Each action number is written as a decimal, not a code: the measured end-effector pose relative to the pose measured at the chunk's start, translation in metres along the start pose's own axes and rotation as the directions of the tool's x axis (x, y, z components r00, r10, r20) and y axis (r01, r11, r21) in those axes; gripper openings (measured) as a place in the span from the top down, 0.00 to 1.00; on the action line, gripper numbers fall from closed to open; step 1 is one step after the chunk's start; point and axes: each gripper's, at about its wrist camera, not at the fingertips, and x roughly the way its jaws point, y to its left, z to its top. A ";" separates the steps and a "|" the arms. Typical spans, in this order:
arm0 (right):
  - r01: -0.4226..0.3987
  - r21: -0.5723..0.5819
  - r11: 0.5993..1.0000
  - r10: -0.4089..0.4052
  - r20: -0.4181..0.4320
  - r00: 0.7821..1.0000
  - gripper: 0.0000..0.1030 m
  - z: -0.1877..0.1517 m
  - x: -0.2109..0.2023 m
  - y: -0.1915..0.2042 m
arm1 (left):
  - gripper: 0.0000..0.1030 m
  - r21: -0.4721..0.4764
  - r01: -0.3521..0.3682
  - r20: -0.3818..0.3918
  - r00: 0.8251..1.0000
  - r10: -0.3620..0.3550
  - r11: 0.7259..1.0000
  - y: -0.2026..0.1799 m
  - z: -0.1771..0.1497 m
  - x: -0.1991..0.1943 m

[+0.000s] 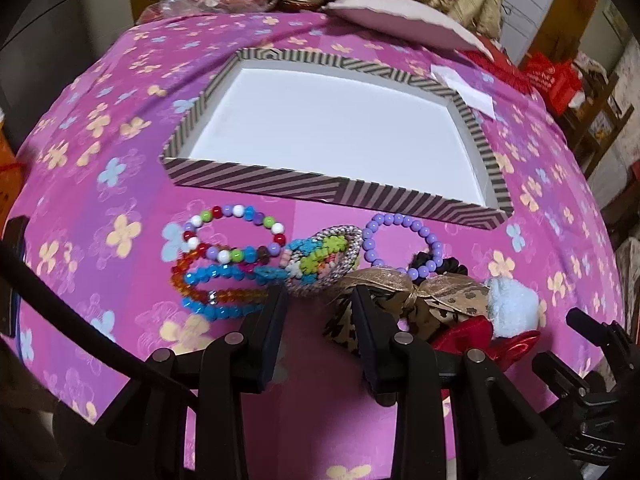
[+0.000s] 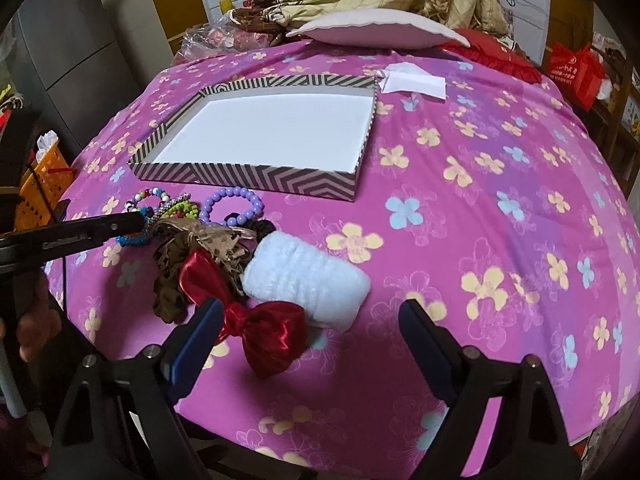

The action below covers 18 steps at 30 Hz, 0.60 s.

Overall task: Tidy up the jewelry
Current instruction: 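Grasp the white fluffy scrunchie with the right tool while the left tool grasps the silver rhinestone bangle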

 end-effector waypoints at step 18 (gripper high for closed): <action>-0.084 -0.205 0.975 0.061 -0.115 0.992 0.14 0.019 0.035 0.010 | 0.53 0.069 0.007 -0.062 0.998 -0.003 0.998 -0.012 0.018 0.030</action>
